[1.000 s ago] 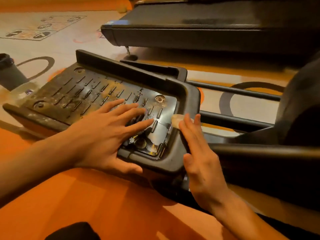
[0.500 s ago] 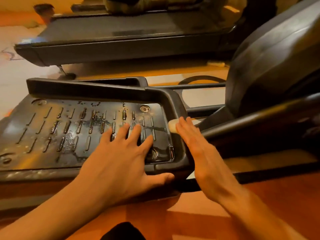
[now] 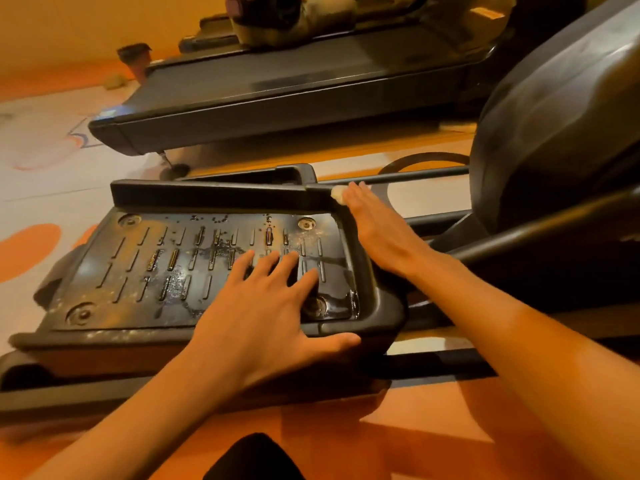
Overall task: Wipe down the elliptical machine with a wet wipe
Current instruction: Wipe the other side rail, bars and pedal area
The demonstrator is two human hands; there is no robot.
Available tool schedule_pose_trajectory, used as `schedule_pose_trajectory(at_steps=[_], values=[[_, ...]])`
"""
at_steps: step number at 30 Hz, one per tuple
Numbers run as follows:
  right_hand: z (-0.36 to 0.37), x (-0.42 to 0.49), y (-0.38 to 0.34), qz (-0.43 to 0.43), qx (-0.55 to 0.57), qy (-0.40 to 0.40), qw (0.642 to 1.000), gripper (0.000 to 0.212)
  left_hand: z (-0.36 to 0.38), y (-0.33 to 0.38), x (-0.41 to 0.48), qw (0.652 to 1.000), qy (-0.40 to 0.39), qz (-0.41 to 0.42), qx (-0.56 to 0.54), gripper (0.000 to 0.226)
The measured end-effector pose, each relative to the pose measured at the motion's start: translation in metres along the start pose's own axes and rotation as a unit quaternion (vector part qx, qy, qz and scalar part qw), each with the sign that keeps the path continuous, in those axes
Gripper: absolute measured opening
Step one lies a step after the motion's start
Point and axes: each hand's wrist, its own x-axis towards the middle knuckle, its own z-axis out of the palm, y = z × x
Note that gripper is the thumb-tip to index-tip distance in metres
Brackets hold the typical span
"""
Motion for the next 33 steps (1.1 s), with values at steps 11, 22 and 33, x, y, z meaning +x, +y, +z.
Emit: schedule_pose_trajectory(at_steps=[11, 22, 33], values=[[0.046, -0.11, -0.001, -0.021, 0.157, 0.089, 0.983, 0.064, 0.003, 0.0, 0.003, 0.999, 0.024, 0.014, 0.031, 0.104], [0.039, -0.031, 0.034, 0.163, 0.488, 0.037, 0.857, 0.083, 0.001, -0.001, 0.002, 0.999, -0.014, 0.018, 0.04, 0.1], [0.022, -0.023, 0.045, 0.09, 0.592, 0.013, 0.801, 0.058, -0.001, -0.003, 0.002, 0.999, -0.023, 0.023, 0.007, 0.099]])
